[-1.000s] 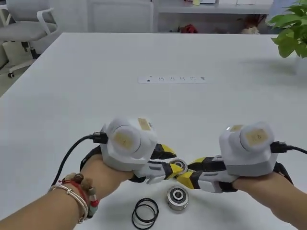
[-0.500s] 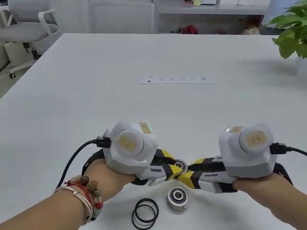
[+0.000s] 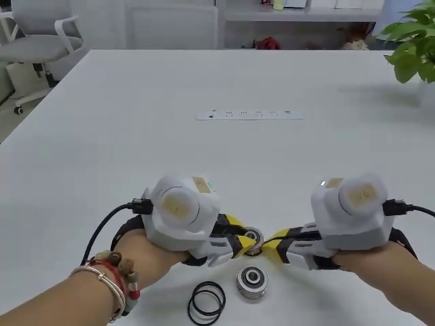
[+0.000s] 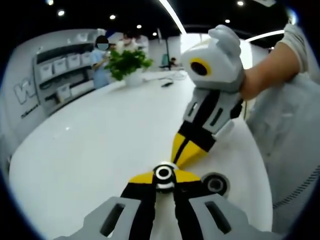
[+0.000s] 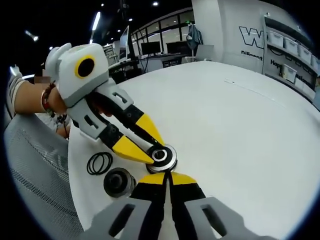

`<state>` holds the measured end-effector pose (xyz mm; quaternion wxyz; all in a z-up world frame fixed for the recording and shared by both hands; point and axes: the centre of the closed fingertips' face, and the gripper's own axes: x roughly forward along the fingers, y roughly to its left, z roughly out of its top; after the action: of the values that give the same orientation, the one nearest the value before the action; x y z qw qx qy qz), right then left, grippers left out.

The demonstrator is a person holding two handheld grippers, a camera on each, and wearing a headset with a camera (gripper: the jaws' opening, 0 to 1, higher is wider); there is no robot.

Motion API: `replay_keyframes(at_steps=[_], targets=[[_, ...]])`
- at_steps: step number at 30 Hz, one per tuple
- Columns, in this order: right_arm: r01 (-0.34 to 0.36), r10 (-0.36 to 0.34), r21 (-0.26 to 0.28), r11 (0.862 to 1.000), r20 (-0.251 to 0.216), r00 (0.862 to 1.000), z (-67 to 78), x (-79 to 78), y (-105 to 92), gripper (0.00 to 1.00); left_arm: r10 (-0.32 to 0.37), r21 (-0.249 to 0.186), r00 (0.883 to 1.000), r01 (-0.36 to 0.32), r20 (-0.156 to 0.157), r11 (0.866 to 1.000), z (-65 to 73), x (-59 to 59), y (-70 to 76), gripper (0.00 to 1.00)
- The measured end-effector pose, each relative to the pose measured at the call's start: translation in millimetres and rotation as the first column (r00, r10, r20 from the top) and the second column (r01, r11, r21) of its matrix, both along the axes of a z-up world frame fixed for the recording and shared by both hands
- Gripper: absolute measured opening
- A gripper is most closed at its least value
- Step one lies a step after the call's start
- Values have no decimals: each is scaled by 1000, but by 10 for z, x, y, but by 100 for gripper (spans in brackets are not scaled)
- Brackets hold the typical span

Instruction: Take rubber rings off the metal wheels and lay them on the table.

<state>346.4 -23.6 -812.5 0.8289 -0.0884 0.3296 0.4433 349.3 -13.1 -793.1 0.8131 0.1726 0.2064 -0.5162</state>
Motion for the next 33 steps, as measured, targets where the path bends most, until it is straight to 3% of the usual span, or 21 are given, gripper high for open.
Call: replay_keyframes(at_steps=[1,12,18,24,33], targets=[[23,-23,10,1000,-24,999,0,7,-14,0,0,1,1000,0,-1,1000,-2,2,3,14],[81,-78,59,995,-56,995,74,50,-37,0,-7,13,1000,7,-2,1000,-6,-30,26,14],[134,-121,120,984,-110,987,161,57,-13,0,-14,16,1000,14,0,1000,-7,-46,29,13],[146,-131,118,982,-126,983,158,42,8,0,-12,18,1000,12,-3,1000,-5,-49,29,13],[134,-123,99,986,-104,987,174,29,27,0,-8,18,1000,8,-2,1000,-5,-48,29,13]])
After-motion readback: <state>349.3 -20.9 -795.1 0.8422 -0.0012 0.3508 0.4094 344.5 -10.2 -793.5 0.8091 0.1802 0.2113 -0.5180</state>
